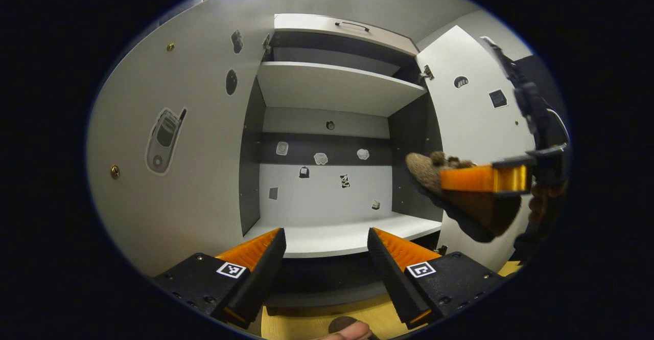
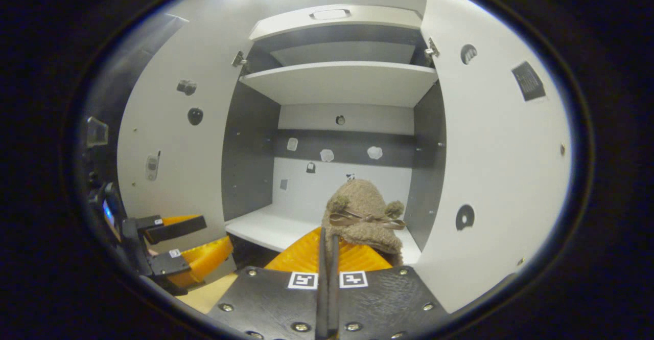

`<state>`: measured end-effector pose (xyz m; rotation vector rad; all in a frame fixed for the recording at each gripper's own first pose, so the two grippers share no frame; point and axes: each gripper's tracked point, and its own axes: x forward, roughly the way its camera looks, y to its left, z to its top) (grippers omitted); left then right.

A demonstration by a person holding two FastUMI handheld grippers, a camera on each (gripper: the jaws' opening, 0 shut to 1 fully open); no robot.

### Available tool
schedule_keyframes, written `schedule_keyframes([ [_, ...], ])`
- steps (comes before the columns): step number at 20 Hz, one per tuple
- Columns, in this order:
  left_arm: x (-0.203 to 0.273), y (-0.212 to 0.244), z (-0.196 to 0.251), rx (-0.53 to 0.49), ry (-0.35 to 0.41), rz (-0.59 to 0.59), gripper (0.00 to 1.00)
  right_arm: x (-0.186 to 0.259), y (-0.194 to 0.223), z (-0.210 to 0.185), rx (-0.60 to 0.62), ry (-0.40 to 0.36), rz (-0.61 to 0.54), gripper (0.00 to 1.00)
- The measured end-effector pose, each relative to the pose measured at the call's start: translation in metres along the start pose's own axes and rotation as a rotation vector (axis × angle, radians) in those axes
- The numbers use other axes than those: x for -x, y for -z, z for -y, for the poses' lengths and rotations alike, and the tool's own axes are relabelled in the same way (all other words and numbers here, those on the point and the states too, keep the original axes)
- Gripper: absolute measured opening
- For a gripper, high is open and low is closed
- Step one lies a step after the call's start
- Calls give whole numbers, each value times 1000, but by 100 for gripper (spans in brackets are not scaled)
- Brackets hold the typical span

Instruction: Grab one shoe with the right hand and put it into the shoe cabinet, grab the other shoe with the left hand and put it into the shoe cabinet; then close the right door with the right hand and the left door with the left hand.

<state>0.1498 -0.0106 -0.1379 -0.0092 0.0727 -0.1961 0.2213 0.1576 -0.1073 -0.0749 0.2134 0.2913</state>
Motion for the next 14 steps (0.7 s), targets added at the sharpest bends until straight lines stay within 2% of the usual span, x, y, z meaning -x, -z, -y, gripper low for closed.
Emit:
schedule_keyframes([
  [3, 0, 0, -2, 8, 1, -1, 98, -47, -19, -6, 14, -14, -3, 1],
  [6, -2, 3, -5, 11, -3, -15, 98, -98, -13, -3, 45, 33, -43, 1],
  [7, -2, 3, -4, 11, -1, -16, 98, -114, -5, -3, 69, 40, -63, 5],
  [10, -2, 3, -3, 14, 12, -22, 98, -161, 28, 4, 130, 81, -141, 5],
  [14, 1, -4, -6, 14, 6, 7, 98, -196, 73, 17, 169, 110, -260, 5],
])
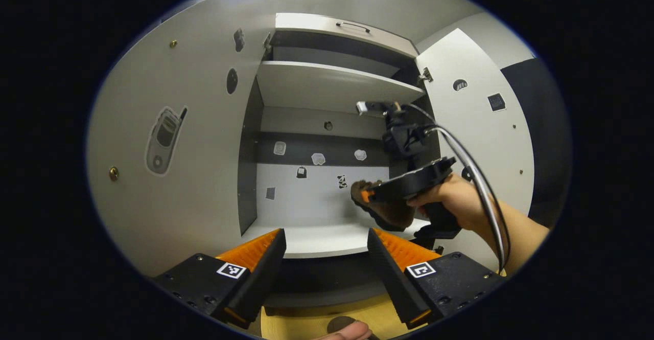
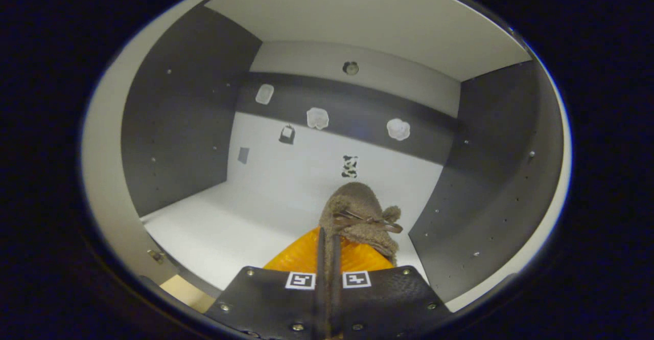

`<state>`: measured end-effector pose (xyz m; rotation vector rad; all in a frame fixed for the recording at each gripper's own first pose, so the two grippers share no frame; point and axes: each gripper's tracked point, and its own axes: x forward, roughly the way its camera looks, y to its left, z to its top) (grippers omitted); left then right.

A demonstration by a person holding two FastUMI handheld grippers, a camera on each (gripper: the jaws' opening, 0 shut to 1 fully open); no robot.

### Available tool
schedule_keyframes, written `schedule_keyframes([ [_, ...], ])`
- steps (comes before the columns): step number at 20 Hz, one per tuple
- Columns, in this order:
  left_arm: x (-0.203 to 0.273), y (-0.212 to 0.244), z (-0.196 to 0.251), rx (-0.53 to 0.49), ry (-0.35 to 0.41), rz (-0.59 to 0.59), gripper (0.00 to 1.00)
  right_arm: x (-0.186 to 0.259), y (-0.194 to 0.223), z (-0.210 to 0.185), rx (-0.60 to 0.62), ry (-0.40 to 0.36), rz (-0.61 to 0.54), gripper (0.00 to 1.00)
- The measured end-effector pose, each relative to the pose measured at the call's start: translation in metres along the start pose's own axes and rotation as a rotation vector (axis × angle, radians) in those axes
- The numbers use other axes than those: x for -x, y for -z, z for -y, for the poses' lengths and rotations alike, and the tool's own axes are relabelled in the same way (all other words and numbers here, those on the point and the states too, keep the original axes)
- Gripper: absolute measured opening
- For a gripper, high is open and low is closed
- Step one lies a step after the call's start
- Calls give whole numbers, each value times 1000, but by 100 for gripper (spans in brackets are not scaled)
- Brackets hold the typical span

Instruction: Grab one shoe with the right hand and put it into the shoe cabinet, grab the other shoe with the left hand and put it into the shoe cabinet; then close the right door with the right hand and the left door with the left hand.

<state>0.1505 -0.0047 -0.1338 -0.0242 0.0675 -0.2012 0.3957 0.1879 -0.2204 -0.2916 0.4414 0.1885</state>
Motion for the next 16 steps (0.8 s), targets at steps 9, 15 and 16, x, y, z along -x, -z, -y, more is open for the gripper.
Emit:
schedule_keyframes([
  [9, -10, 10, -4, 4, -35, -28, 98, -39, 19, 18, 56, 49, -51, 11],
  [15, -15, 21, -4, -3, -55, -56, 98, -6, -1, 28, -54, 20, -1, 87],
  [16, -16, 23, -2, -5, -54, -64, 98, 7, -10, 35, -43, 35, 31, 93],
])
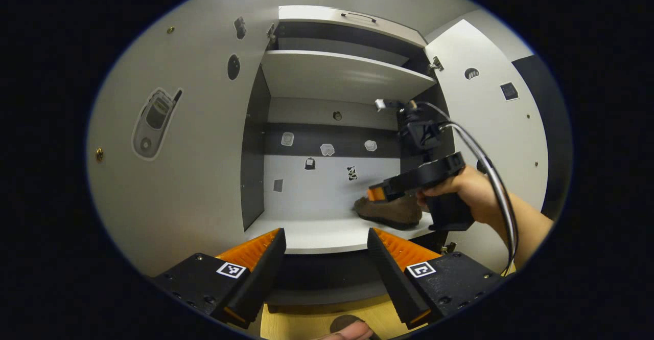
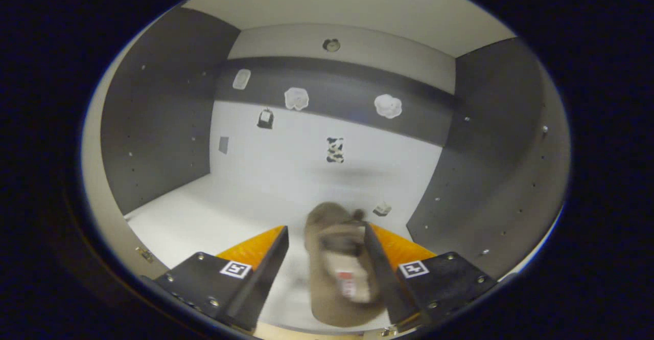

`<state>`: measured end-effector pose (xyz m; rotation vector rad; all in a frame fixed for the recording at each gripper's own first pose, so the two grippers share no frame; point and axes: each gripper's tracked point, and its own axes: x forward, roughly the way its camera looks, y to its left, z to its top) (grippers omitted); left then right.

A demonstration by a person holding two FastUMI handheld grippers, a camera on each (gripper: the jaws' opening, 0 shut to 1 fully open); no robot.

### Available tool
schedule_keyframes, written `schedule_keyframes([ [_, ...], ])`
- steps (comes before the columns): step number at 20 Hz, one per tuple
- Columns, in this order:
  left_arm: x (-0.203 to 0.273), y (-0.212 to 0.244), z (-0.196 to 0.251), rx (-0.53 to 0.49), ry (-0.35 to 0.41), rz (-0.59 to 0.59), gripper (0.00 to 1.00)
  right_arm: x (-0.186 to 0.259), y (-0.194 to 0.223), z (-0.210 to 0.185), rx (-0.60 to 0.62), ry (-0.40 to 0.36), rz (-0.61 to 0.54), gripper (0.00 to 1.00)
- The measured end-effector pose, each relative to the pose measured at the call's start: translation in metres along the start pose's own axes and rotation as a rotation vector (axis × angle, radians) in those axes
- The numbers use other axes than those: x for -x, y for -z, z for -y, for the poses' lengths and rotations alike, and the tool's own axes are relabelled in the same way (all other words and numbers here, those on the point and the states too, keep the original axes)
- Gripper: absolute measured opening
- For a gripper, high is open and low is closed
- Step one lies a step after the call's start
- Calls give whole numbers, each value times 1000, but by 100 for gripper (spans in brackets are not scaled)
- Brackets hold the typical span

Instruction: Grab one shoe with the right hand and put it into the shoe cabinet, grab the other shoe with the left hand and put it into the shoe cabinet; then close the right door with the right hand and the left door with the left hand.

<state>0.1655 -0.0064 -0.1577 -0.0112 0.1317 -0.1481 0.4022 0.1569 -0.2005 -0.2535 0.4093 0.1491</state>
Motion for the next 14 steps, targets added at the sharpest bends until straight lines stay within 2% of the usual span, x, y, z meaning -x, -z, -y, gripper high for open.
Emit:
schedule_keyframes([
  [3, -4, 10, 6, 4, 4, -34, 98, 41, -23, 7, 19, 20, 83, 99],
  [7, -7, 20, 9, 2, -5, -60, 99, 112, -42, 6, 3, 19, 197, 96],
  [11, -7, 27, 13, -17, -15, -75, 98, 183, -42, -2, -12, -11, 298, 98],
  [14, -4, 30, 14, 4, -34, -81, 99, 223, -25, -7, -31, -51, 360, 99],
])
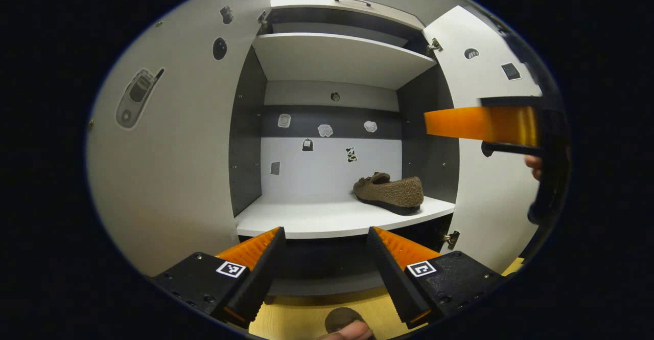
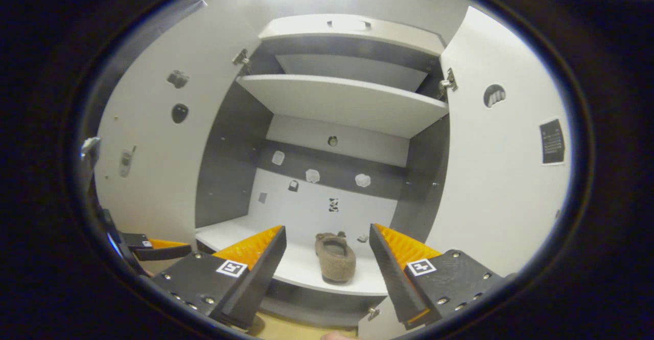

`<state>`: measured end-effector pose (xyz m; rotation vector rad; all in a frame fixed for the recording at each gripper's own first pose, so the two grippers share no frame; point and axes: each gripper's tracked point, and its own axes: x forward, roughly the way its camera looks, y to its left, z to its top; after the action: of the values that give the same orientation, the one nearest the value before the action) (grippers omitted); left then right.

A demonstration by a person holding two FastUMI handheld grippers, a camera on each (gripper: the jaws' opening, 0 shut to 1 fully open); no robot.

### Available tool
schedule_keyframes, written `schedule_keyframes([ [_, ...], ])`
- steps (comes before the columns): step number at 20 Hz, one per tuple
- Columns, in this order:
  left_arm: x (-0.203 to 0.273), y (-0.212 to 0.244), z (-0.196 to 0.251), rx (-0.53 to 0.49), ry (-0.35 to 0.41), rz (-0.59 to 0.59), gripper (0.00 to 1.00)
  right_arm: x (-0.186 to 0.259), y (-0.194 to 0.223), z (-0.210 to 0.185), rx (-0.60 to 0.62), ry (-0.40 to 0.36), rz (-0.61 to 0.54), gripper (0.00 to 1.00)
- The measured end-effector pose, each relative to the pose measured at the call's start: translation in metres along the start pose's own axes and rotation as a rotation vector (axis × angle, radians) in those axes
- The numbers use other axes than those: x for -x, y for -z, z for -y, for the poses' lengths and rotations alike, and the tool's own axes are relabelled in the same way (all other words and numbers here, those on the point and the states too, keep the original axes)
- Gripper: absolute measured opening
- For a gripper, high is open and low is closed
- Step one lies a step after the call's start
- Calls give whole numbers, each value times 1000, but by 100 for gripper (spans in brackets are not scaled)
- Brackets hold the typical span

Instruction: Grab one shoe with the right hand and put it into the shoe cabinet, grab the other shoe with the left hand and put it into the shoe cabinet; then close the right door with the right hand and the left door with the left hand.

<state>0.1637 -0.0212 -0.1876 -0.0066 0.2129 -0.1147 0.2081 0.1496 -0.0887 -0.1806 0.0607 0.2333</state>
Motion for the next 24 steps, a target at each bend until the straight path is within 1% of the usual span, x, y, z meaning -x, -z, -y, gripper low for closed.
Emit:
schedule_keyframes([
  [2, 3, 8, 1, 15, -11, -12, 99, 28, 6, 2, -32, -3, 30, 99],
  [6, 12, 48, 1, 8, -43, -68, 99, 69, 25, 14, -125, 4, 61, 98],
  [8, 17, 81, -3, 3, -64, -113, 99, 85, 36, 19, -167, 4, 65, 97],
  [11, 22, 141, 1, 11, -47, -220, 99, 104, 49, 19, -175, -2, 80, 98],
  [13, 30, 178, 2, 8, -45, -304, 99, 113, 57, 17, -179, -3, 90, 98],
  [15, 36, 204, 4, 10, -41, -351, 100, 121, 69, 15, -175, -3, 80, 98],
  [17, 45, 227, 7, 15, -36, -395, 100, 126, 80, 15, -197, -2, 70, 98],
  [19, 54, 250, 10, 19, -23, -440, 100, 130, 94, 13, -216, -4, 49, 98],
  [21, 64, 277, 7, 22, -31, -502, 100, 134, 108, 14, -226, 3, 25, 98],
  [24, 75, 311, 4, 40, -43, -598, 96, 139, 126, 8, -228, 0, -13, 98],
])
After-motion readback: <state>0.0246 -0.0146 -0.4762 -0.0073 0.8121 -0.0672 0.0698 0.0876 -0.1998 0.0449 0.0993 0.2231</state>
